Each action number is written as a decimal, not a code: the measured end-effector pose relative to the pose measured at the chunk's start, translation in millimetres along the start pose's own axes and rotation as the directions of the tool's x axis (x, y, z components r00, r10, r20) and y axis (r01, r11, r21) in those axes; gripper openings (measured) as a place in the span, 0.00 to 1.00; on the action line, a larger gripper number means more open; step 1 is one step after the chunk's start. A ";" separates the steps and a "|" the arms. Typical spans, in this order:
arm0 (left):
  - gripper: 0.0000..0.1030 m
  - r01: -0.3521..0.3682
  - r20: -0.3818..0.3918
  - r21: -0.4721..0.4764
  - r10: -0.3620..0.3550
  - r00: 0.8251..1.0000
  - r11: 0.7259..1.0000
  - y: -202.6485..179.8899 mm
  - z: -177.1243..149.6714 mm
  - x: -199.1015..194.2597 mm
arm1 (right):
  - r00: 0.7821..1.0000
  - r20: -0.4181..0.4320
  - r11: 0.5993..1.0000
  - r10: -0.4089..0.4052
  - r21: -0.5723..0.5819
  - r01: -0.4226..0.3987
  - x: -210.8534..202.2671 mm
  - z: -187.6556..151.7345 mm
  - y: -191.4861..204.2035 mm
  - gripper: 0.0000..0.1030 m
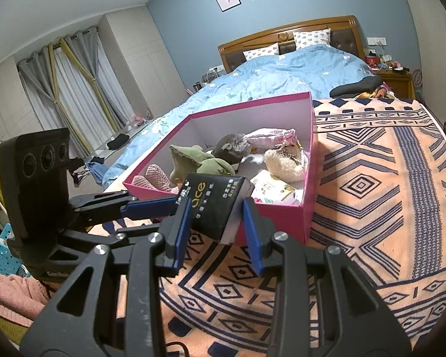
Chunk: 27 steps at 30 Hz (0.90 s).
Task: Organize objects
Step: 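Lower the black pack into the box and open both grippers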
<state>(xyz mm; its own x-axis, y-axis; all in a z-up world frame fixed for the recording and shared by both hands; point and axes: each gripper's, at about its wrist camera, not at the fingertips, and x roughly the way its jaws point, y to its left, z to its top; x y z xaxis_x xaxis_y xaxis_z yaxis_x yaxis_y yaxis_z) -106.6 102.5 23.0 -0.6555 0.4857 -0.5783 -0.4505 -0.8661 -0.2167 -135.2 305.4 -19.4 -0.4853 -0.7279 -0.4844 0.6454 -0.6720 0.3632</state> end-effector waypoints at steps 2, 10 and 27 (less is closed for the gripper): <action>0.35 0.000 0.002 0.001 0.000 1.000 1.000 0.5 0.9 0.1 | 1.000 0.002 1.000 0.001 0.000 -0.001 0.3 0.9 -0.1 0.37; 0.35 -0.004 0.005 0.003 0.004 1.000 1.000 3.8 6.7 1.3 | 1.000 0.005 1.000 0.002 -0.002 -0.002 1.8 5.2 -1.0 0.37; 0.35 -0.013 0.006 0.012 0.013 1.000 1.000 8.0 19.7 6.7 | 1.000 0.017 1.000 0.002 -0.005 -0.002 4.3 19.0 -4.7 0.37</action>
<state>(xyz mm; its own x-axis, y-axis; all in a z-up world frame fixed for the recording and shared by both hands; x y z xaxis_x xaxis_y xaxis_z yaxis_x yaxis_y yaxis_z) -126.5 101.1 32.9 -0.6649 0.4755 -0.5761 -0.4497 -0.8706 -0.1996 -151.5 302.8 -8.0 -0.4941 -0.7316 -0.4697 0.6493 -0.6698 0.3603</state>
